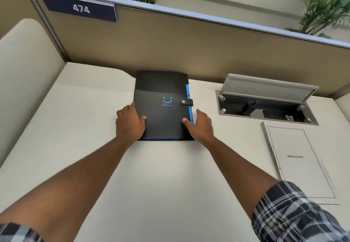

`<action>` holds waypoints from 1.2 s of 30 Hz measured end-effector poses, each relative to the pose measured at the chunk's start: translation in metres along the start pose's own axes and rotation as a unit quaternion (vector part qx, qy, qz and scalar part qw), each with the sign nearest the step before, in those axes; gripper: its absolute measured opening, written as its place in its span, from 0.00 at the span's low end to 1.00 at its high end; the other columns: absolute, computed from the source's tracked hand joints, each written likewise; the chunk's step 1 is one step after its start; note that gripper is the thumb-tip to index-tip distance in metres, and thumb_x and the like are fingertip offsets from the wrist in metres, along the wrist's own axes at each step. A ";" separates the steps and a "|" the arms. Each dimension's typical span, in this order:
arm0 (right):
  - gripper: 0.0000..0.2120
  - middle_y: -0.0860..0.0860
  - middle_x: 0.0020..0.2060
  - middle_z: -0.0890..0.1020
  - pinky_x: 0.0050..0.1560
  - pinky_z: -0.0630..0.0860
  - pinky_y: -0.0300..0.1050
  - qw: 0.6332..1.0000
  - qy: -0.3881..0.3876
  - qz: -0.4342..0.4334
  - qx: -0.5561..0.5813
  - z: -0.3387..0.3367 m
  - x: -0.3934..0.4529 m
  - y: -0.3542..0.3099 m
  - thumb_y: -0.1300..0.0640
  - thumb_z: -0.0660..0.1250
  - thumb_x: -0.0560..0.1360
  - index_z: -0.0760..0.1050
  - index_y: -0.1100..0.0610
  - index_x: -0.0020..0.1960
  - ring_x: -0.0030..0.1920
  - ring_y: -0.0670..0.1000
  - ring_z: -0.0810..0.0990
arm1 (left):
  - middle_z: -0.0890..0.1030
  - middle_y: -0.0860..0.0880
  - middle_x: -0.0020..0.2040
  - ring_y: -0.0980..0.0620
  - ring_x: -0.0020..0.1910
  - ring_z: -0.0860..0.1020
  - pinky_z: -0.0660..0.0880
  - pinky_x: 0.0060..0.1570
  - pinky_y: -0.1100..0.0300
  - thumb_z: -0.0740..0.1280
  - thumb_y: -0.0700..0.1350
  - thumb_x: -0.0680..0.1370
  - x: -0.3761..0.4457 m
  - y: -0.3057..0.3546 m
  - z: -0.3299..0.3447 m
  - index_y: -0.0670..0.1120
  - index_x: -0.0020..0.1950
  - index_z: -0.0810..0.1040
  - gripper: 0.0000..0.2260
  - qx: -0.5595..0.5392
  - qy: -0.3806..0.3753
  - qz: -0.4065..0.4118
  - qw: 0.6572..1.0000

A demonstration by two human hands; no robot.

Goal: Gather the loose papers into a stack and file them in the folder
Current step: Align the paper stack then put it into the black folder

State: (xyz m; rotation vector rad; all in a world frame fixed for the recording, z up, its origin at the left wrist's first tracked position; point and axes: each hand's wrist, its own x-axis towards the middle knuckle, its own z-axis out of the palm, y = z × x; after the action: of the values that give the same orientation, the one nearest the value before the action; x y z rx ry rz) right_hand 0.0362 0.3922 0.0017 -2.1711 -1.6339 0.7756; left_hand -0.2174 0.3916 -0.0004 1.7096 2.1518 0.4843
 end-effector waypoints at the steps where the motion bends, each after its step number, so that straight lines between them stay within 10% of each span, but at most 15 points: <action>1: 0.39 0.55 0.78 0.69 0.75 0.67 0.57 1.000 0.001 0.004 0.011 0.001 0.005 -0.003 0.38 0.69 0.78 0.61 0.57 0.81 0.78 0.59 0.65 | 0.72 0.43 0.67 0.38 0.65 0.67 0.72 0.57 0.43 0.66 0.51 0.78 0.004 0.001 0.002 0.43 0.73 0.64 0.27 -0.007 0.001 -0.002 1.000; 11: 0.29 0.53 0.67 0.80 0.64 0.77 0.50 0.992 -0.031 0.024 0.122 -0.009 0.011 -0.022 0.53 0.75 0.77 0.71 0.56 0.74 0.67 0.57 0.79 | 0.70 0.44 0.67 0.40 0.66 0.67 0.68 0.62 0.50 0.74 0.44 0.73 0.005 0.005 0.007 0.50 0.71 0.69 0.28 -0.129 0.001 -0.054 0.990; 18: 0.30 0.48 0.53 0.78 0.62 0.76 0.50 0.988 -0.042 0.053 0.139 -0.024 -0.032 0.004 0.58 0.77 0.75 0.70 0.59 0.73 0.55 0.53 0.78 | 0.63 0.51 0.59 0.54 0.49 0.74 0.69 0.59 0.62 0.70 0.33 0.71 -0.047 0.012 -0.001 0.56 0.61 0.72 0.25 -0.297 -0.003 -0.096 0.950; 23: 0.39 0.54 0.66 0.79 0.70 0.75 0.55 0.981 -0.035 0.077 0.175 -0.039 -0.076 0.032 0.55 0.78 0.74 0.63 0.59 0.80 0.67 0.57 0.78 | 0.64 0.50 0.59 0.51 0.51 0.74 0.69 0.60 0.61 0.71 0.35 0.72 -0.100 0.022 0.000 0.58 0.62 0.72 0.25 -0.307 0.001 -0.107 0.946; 29: 0.42 0.48 0.45 0.78 0.61 0.77 0.51 0.977 -0.028 0.067 0.200 -0.062 -0.128 0.074 0.52 0.81 0.71 0.63 0.53 0.78 0.54 0.53 0.80 | 0.74 0.49 0.64 0.50 0.57 0.74 0.70 0.61 0.57 0.73 0.44 0.73 -0.171 0.036 0.004 0.59 0.67 0.69 0.26 -0.300 -0.019 -0.089 0.950; 36: 0.37 0.42 0.45 0.79 0.45 0.73 0.41 0.975 -0.045 0.039 0.214 -0.079 -0.197 0.132 0.49 0.80 0.71 0.66 0.46 0.74 0.48 0.44 0.79 | 0.70 0.50 0.57 0.51 0.53 0.73 0.72 0.57 0.55 0.78 0.57 0.64 -0.249 0.053 0.023 0.68 0.67 0.62 0.37 -0.273 -0.044 -0.054 0.959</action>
State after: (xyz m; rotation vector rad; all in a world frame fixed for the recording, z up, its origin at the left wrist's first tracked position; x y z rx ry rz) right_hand 0.1466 0.1709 0.0390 -1.9207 -1.2767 1.1454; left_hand -0.1084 0.1607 0.0191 1.2731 1.8097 0.8584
